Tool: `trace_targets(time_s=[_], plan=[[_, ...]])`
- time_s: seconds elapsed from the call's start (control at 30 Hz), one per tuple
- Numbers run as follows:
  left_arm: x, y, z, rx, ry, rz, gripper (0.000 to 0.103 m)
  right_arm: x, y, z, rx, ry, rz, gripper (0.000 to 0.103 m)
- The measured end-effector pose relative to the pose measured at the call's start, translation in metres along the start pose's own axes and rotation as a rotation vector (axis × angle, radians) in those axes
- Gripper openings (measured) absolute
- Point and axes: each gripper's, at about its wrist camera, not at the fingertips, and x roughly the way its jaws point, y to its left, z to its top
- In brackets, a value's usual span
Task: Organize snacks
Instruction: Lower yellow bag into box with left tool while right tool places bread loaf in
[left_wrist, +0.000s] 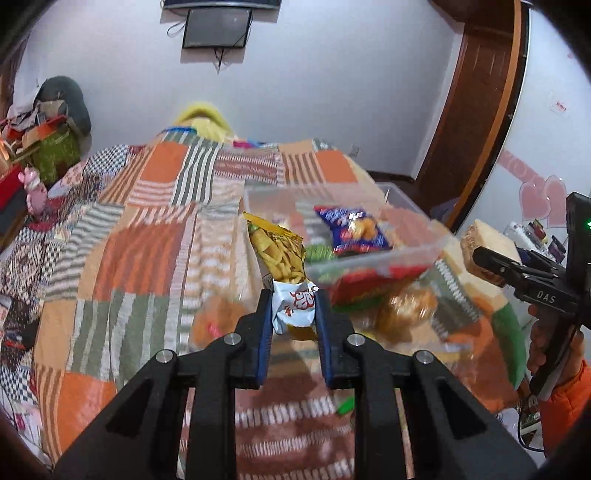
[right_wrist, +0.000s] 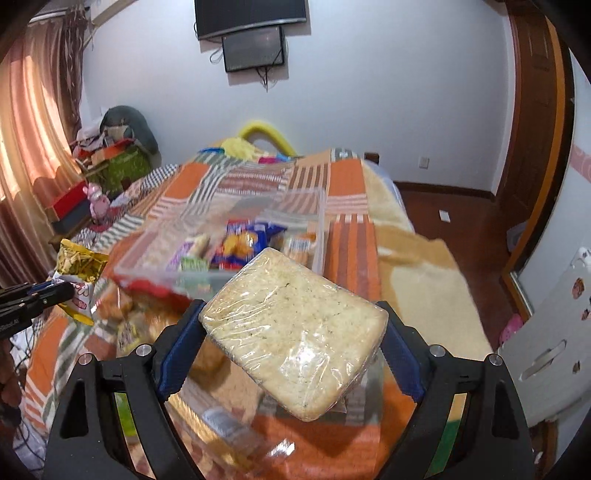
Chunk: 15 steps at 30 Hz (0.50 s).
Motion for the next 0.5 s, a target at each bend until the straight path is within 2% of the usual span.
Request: trace_targets(time_s=[0.3,0.5], plan=[[0.024,-0.009,0.034,0.033,-0.022,-0.006,0.021,0.018,0.013,0.029,-0.031,-0.044,0.002,0.087],[0.054,-0.007,0.047,0.025,0.003,-0.005,0.017,0.047,0.017,0.041,-0.034,-0.011,0.011,0.087]])
